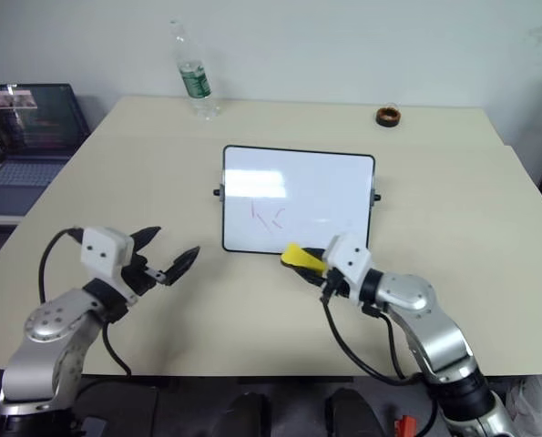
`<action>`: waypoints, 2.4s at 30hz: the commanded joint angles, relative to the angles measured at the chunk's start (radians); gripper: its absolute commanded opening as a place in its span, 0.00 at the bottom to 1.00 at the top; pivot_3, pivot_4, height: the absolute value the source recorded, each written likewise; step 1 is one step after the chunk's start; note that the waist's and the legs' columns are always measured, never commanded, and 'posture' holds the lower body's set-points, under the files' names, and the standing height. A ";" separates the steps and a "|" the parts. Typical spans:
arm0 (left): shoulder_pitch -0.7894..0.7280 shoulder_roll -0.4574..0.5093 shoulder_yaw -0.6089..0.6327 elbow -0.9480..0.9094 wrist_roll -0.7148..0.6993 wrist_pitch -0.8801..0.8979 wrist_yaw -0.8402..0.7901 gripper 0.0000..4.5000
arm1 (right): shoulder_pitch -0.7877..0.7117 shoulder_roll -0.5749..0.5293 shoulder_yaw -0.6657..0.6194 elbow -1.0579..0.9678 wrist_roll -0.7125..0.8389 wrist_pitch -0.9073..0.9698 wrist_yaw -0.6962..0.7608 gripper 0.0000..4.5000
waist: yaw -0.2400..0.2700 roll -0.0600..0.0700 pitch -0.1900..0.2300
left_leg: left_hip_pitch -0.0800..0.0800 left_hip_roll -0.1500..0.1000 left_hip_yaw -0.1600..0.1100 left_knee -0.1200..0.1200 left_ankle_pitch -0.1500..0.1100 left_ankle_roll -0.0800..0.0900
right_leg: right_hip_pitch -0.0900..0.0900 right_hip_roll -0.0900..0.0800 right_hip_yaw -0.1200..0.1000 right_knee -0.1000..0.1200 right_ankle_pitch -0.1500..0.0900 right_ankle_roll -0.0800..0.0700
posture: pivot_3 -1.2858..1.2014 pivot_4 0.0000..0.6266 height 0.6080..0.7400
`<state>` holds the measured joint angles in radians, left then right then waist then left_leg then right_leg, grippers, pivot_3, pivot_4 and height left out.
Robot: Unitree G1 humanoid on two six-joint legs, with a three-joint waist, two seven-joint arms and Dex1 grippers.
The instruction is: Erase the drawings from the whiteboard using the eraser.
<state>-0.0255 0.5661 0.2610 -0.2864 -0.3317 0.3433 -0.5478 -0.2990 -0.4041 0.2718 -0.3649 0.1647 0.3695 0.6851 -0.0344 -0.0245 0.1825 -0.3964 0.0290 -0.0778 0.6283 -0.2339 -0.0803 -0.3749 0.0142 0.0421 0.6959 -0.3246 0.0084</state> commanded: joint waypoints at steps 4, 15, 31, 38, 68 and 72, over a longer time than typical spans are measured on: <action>-0.029 0.023 -0.013 -0.019 0.013 -0.004 -0.013 1.00 | -0.193 0.098 0.063 0.212 -0.179 -0.180 -0.112 0.24 | 0.000 0.000 0.000 | 0.000 0.000 0.000 0.000 0.000 0.000 | 0.000 0.000 0.000 0.000 0.000 0.000 | 0.52 0.24 1.00; -0.056 0.034 -0.044 0.025 0.028 -0.017 -0.056 1.00 | -0.607 0.259 0.090 0.957 -0.367 -0.391 -0.270 0.24 | 0.003 0.000 0.000 | -0.001 0.000 0.001 0.000 0.000 0.000 | -0.002 -0.001 0.000 0.000 0.000 -0.001 | 0.52 0.24 1.00; -0.032 0.025 -0.054 0.034 0.031 -0.046 -0.061 1.00 | -0.718 0.271 0.128 1.177 -0.498 -0.559 -0.370 0.24 | -0.001 0.000 0.000 | 0.005 0.001 0.001 0.001 0.001 0.000 | 0.001 0.000 0.001 0.005 0.001 -0.002 | 0.52 0.24 1.00; -0.032 0.017 -0.063 0.026 0.031 -0.042 -0.056 1.00 | -0.734 0.305 0.195 1.235 -0.523 -0.535 -0.203 0.24 | 0.000 0.000 0.000 | 0.004 0.001 0.001 0.000 0.000 0.000 | 0.001 -0.001 0.001 0.003 0.001 -0.002 | 0.52 0.24 1.00; -0.053 0.004 -0.087 0.006 0.029 -0.013 -0.049 1.00 | -0.584 0.102 0.141 1.065 -0.622 -0.563 -0.417 0.24 | 0.004 0.000 -0.001 | 0.017 0.000 0.000 0.000 0.002 0.002 | 0.014 0.000 0.001 0.003 0.000 0.000 | 0.52 0.24 1.00; -0.055 0.004 -0.086 0.003 0.028 -0.009 -0.048 1.00 | -0.587 0.099 0.134 1.089 -0.616 -0.557 -0.418 0.24 | 0.006 0.000 -0.002 | 0.016 0.000 -0.001 0.000 0.003 0.002 | 0.014 0.000 0.000 0.002 0.001 -0.001 | 0.52 0.24 1.00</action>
<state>-0.0695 0.5640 0.1627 -0.2466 -0.3003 0.3415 -0.5997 -0.8969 -0.2823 0.4310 0.6759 -0.4491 -0.2378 0.2765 -0.0284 -0.0249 0.1810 -0.3806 0.0291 -0.0784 0.6283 -0.2311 -0.0781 -0.3609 0.0139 0.0425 0.6974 -0.3235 0.0075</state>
